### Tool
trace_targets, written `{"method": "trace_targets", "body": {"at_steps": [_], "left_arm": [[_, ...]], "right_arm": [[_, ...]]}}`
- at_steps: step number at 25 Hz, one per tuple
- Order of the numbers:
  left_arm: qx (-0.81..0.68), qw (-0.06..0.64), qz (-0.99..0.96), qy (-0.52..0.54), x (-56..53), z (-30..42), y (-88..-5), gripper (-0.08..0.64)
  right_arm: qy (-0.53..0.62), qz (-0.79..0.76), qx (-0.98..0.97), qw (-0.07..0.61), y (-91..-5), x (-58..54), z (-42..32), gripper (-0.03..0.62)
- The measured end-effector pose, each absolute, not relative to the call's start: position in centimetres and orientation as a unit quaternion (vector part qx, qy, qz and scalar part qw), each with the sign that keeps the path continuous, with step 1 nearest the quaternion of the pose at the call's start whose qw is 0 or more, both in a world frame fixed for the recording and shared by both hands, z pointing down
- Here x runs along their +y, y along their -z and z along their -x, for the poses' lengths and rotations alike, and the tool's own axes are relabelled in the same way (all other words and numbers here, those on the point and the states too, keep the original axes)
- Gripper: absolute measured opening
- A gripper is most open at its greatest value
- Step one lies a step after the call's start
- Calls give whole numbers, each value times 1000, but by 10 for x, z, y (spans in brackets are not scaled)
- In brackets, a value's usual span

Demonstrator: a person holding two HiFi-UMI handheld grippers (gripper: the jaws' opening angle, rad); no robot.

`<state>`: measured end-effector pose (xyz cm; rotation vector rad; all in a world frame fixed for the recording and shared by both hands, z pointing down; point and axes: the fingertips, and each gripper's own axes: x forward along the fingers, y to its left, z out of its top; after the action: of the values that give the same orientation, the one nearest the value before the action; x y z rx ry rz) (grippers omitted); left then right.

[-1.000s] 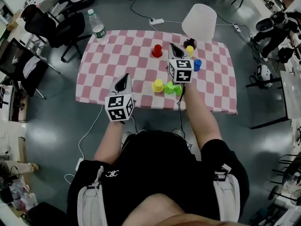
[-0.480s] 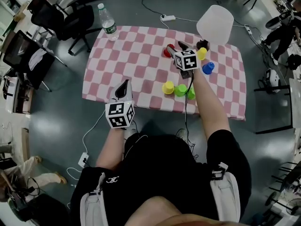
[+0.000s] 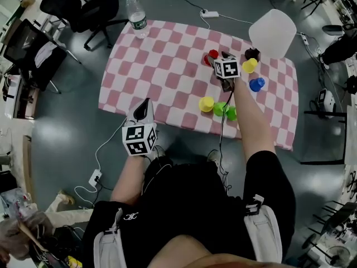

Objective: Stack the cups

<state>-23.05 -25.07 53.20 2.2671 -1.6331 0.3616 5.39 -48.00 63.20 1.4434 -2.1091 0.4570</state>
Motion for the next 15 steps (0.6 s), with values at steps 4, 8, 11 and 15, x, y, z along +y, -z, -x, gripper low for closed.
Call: {"method": "trace_targets", "body": {"at_steps": [4,8,11,15], "left_arm": [[-578,163,-789,-131,-253,237,-536,15],[-582,167,-785,-134,-254,241,-541,15],[-584,170,-782,-133,-254,244,-544,15],[-587,170,-780,-134,-254,245,-544,15]], "right_arm": [[-185,-545,-771,273,-651,-490,-60,272],[-212,-564,-758,249,-662,-497,-67,272],[-226,-565,-754,246,-671,-498,-67,272],[-224,-560,-755,259,-679,-504,-66,271]]}}
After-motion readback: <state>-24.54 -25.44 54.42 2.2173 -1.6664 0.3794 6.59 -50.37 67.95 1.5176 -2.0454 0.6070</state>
